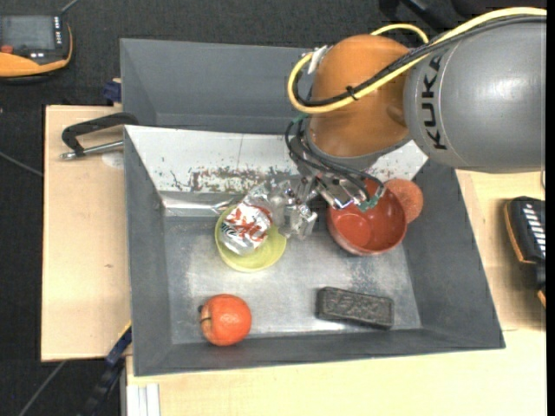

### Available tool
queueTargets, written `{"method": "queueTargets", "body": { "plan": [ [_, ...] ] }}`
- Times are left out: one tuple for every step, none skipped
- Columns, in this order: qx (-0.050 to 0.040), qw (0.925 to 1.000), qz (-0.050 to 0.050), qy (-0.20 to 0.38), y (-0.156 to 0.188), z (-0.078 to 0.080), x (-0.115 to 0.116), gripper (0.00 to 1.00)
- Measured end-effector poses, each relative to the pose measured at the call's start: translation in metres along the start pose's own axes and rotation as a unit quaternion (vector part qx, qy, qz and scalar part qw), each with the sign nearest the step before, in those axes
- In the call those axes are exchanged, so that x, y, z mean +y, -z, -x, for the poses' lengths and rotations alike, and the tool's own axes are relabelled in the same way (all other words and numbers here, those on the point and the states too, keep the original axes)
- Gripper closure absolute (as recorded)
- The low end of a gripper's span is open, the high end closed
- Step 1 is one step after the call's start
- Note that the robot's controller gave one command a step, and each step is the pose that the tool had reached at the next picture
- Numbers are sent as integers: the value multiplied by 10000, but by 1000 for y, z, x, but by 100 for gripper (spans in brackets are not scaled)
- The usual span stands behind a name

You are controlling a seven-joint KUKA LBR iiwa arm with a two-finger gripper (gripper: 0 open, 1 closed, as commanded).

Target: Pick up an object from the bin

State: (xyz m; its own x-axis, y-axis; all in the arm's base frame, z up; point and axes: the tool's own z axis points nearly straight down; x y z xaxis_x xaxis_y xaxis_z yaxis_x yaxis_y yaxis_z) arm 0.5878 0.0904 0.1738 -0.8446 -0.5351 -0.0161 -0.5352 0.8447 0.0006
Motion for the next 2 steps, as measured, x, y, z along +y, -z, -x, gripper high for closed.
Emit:
{"method": "queueTargets", "body": {
  "plan": [
    [-31,10000,-14,-6,4,1,-1,100],
    [-30,10000,-14,-7,4,1,-1,0]
  ]
}}
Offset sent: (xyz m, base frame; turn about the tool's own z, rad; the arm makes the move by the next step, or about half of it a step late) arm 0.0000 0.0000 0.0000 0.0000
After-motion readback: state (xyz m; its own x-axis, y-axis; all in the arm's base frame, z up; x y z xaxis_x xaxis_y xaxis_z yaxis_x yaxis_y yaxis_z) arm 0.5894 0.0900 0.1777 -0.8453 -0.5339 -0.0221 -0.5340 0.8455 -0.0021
